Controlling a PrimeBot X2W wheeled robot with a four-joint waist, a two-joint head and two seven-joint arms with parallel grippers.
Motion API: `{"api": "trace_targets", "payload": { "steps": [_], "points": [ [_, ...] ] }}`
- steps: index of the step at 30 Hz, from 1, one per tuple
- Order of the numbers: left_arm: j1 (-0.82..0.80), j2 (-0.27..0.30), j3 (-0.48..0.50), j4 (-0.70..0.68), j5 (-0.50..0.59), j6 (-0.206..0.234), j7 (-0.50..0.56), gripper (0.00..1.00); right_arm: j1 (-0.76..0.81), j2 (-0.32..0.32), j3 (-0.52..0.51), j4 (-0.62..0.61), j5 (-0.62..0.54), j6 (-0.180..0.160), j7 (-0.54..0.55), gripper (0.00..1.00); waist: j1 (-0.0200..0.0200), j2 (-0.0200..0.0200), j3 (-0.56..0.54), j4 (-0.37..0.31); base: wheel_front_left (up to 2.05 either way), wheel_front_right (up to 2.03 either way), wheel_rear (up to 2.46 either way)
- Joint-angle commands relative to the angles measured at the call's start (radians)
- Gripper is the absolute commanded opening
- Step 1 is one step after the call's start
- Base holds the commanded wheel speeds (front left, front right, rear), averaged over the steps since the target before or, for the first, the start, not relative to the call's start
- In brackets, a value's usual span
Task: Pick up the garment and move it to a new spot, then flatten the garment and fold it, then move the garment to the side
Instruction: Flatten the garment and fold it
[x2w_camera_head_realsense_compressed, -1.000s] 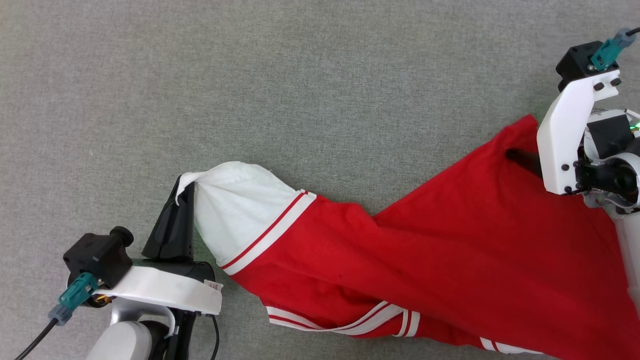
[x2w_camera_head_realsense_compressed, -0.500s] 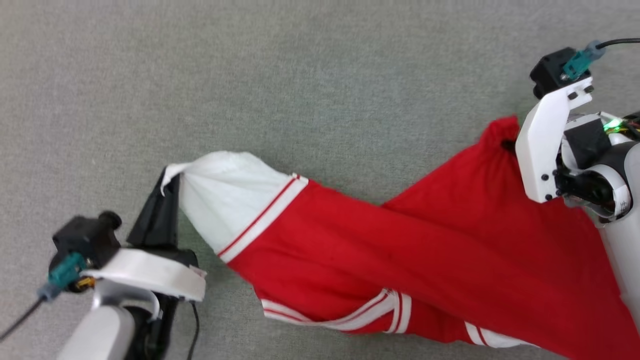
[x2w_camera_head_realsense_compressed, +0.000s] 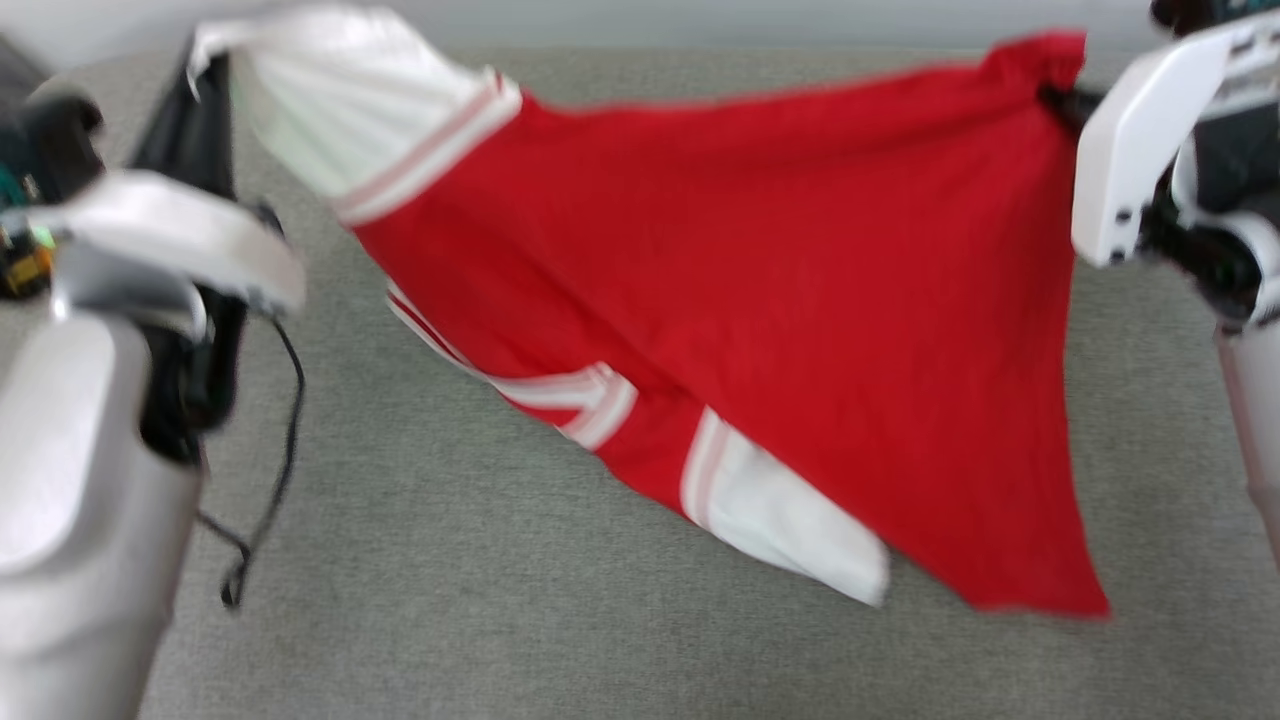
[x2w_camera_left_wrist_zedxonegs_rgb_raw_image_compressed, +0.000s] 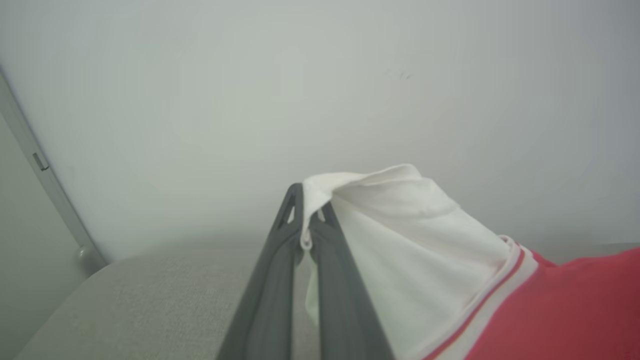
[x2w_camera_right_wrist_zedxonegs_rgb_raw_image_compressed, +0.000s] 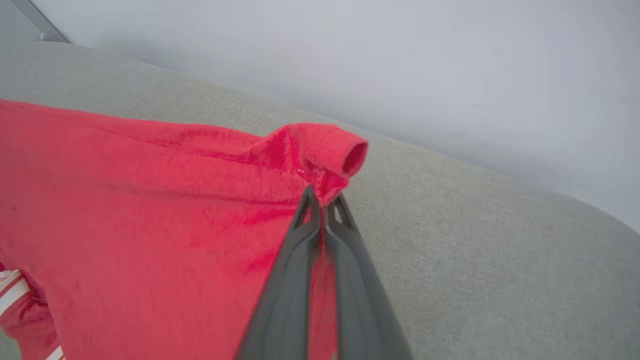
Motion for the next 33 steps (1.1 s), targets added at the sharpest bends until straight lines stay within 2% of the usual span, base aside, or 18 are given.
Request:
{"api": "trace_targets", "payload": {
  "steps": [1, 9, 18, 27, 33],
  "points": [
    [-0.034, -0.002, 0.001, 0.022, 0.01, -0.003, -0.007, 0.0, -0.022, 0.004, -0.002, 0.012, -0.01, 0.0, -0.013, 0.0, -0.0001, 0.0, -0.01, -0.013, 0.0, 0.0, 0.0],
    [-0.363, -0.006, -0.014, 0.256, 0.057, -0.054, -0.057, 0.0, -0.23, 0.035, -0.033, 0.071, -0.06, 0.0, -0.129, 0.0, -0.0001, 0.0, 0.027, -0.046, 0.0, 0.0, 0.0],
    [-0.709, 0.043, -0.001, 0.367, 0.107, -0.099, -0.132, 0.0, -0.472, 0.044, -0.085, 0.078, -0.133, 0.0, -0.25, 0.0, -0.0001, 0.0, 0.16, -0.064, 0.0, 0.0, 0.0],
    [-0.938, 0.098, 0.025, 0.422, 0.111, -0.137, -0.164, 0.0, -0.63, 0.047, -0.086, 0.088, -0.135, -0.001, -0.349, 0.0, -0.0001, 0.0, 0.3, -0.078, 0.0, 0.0, 0.0],
    [-0.993, 0.104, 0.024, 0.458, 0.098, -0.156, -0.161, 0.0, -0.672, 0.033, -0.069, 0.1, -0.121, -0.001, -0.375, 0.0, -0.0001, 0.0, 0.388, -0.074, 0.0, 0.0, 0.0]
  ]
}}
